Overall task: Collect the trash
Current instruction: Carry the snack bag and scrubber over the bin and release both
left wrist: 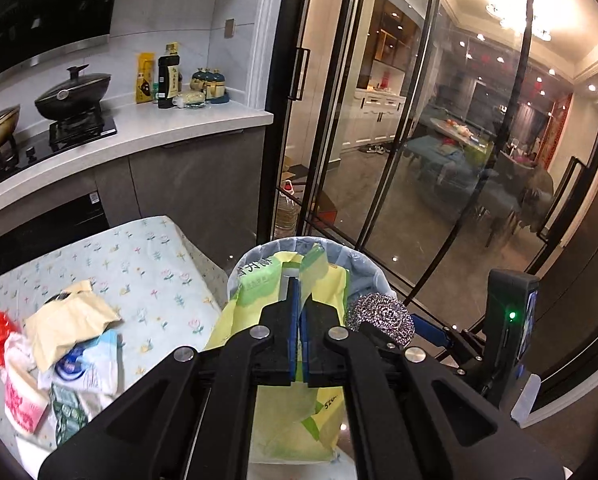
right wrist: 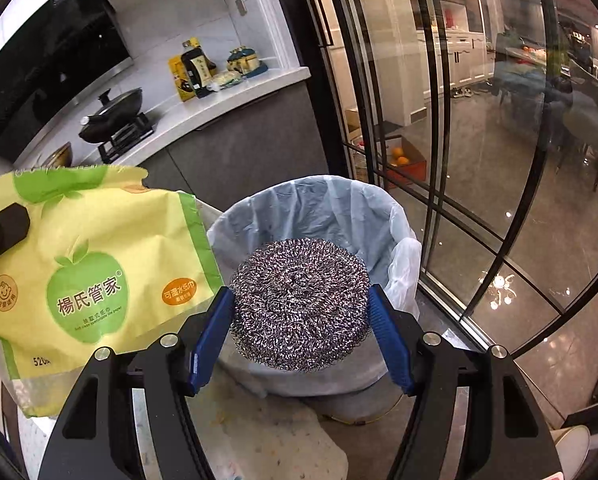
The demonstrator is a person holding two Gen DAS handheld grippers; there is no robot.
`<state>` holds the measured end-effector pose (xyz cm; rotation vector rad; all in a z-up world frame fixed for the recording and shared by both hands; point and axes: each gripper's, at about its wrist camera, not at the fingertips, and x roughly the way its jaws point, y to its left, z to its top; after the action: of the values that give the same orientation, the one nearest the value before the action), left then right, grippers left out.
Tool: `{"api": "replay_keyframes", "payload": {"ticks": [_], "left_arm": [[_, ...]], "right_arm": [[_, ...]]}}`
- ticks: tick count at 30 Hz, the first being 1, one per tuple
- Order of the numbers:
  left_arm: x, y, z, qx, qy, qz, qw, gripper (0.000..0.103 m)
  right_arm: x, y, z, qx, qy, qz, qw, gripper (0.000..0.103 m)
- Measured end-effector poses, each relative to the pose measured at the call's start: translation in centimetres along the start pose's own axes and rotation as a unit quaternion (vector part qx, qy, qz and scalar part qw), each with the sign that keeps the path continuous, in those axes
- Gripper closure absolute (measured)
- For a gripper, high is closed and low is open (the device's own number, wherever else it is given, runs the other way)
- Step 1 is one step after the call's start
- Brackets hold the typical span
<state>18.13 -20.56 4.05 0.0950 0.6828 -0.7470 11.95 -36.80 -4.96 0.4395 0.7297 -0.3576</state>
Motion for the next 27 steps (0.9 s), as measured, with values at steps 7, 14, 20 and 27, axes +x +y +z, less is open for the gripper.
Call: {"api": "replay_keyframes", "payload": {"ticks": [7,14,20,27], "left_arm": [[5.4,0.0,1.4,0.002,0.031,0.005,0.9995,0.102],[7.4,0.8,2.0,-0.005,0.040,0.011,0.9991,0.092],[6.6,0.9,2.0,-0.003,0.019,0.025,0.9995,0.049],[5.4,1.9,1.9,-0.010,0.010,0.043,0.9990,0.043]], "right_arm": [[3.1,-0.7,1.3,0.008,0.015,-0.013,1.000,0.037],[5.1,-0.9,1.8,0.010,0.026,-0.017,0.999,0.037],[5.7,-0.6,2.0,0.009,0.029,-0.017,0.999,0.034],[5.3,-0.3,2.2,0.014,0.026,-0.012,0.999,0.033]]}}
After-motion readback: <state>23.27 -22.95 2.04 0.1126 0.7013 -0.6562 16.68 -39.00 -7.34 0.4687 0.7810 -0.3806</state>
